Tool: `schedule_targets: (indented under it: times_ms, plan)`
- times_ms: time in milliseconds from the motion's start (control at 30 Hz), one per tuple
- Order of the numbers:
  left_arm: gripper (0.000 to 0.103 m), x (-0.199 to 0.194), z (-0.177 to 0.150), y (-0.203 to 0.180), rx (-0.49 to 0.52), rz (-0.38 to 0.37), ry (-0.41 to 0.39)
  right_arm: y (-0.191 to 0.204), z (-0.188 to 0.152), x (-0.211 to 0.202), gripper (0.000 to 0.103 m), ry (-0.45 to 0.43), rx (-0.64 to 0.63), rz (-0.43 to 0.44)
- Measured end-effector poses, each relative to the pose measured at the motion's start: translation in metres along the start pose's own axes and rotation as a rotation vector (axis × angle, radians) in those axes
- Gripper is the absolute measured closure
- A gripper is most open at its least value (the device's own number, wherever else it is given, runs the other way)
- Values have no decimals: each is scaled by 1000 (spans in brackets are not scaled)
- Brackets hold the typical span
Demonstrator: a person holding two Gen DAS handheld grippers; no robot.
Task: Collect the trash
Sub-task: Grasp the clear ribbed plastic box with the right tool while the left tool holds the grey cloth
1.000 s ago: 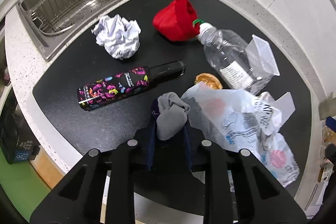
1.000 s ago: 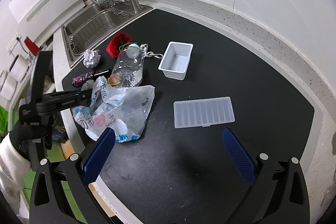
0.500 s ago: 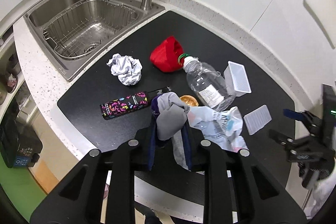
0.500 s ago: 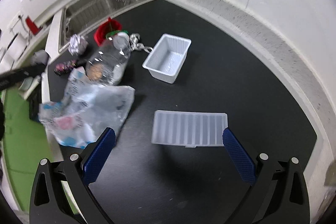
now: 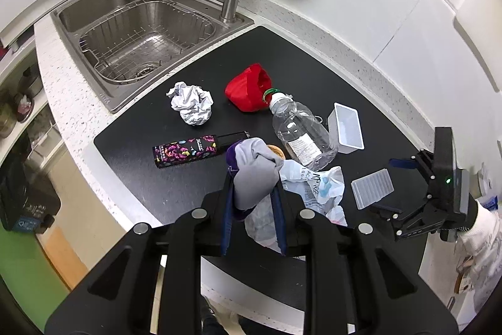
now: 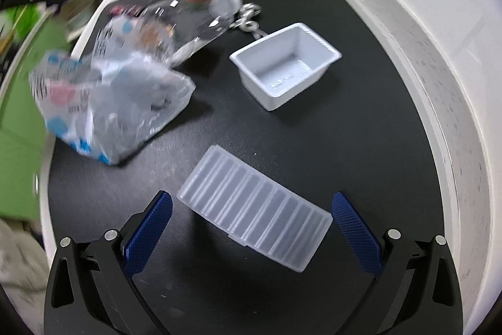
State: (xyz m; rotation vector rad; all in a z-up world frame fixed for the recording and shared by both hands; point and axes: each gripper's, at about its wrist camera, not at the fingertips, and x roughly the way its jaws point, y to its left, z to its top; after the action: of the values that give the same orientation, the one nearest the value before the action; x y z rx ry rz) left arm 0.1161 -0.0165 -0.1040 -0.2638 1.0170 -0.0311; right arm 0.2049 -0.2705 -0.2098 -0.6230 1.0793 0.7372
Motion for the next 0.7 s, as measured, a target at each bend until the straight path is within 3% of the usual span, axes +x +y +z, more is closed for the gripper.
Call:
schedule_targets:
  times_ms: [300,433,633,700]
  plan:
    - [81,-13,-14,1,-68,37,-22,0,-5,23,6,39,-164,62]
    - [81,-18,-18,-1,-83,46,-30,-9,-12,17,17,29,-154,105]
    - [81,-22,-18,-11,-72,36,-41,-2,-24,6,41,12,-116,100]
    - [81,-24,-17,-14,-64,31,-45,0,-21,5,45,13,-92,90]
